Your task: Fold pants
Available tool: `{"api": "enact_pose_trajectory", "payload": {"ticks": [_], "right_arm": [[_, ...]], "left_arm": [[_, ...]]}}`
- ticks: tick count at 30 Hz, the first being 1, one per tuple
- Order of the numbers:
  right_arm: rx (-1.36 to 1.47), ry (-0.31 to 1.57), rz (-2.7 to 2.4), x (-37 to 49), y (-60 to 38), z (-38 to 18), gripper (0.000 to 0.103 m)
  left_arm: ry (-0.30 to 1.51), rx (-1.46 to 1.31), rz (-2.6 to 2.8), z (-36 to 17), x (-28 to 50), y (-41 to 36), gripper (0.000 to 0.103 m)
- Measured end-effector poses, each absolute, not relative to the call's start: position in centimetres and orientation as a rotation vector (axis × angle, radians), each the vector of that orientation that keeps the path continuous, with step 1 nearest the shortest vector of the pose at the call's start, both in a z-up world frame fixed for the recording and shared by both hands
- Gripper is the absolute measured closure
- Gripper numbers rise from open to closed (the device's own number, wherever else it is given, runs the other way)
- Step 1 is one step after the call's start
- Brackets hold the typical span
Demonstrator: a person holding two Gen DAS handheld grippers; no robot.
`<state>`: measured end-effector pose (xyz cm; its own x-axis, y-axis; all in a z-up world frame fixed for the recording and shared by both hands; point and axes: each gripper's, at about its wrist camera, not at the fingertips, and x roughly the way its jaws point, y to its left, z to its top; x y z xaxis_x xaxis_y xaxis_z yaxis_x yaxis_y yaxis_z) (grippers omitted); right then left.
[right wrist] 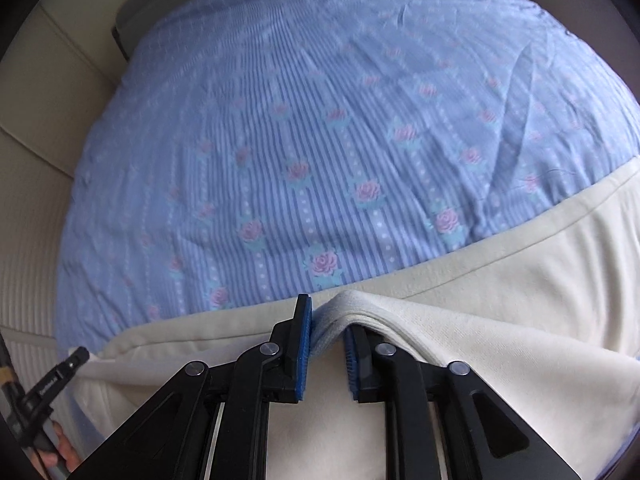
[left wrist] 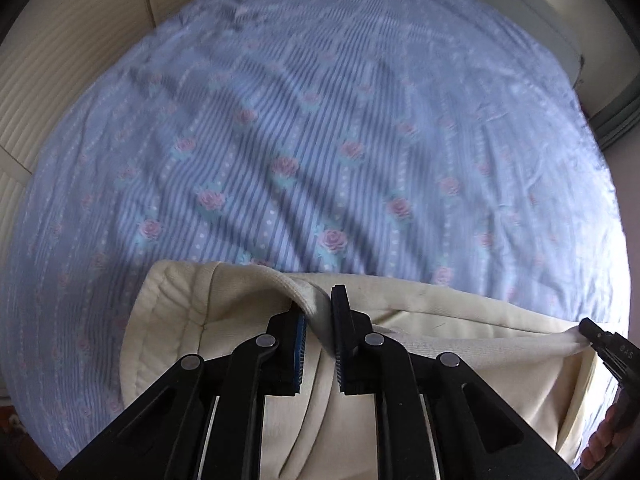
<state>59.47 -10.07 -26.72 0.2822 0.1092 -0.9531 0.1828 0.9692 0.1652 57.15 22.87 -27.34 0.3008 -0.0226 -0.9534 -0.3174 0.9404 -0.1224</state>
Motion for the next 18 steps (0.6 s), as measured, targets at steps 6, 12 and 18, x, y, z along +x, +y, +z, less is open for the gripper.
{"api": "enact_pose_trajectory", "payload": {"ticks": [6, 12, 18], "right_arm": [[0.332, 1.284, 0.046, 59.6, -8.5, -25.4, 0.040], [0.324, 1.201, 0.145, 55.9, -6.1, -20.2, 0.040], [0.274, 1.122, 0.162, 49.3, -6.0, -14.1, 0.040]], "left_arm": [[1.181, -0.300, 0.285, -25.3, 57.7, 23.8, 0.028], [1.141, -0.277, 0.174, -20.6, 54.8, 23.5, 0.028], [1.074, -0.170, -0.009, -15.2, 49.0, 20.7, 0.028]]}}
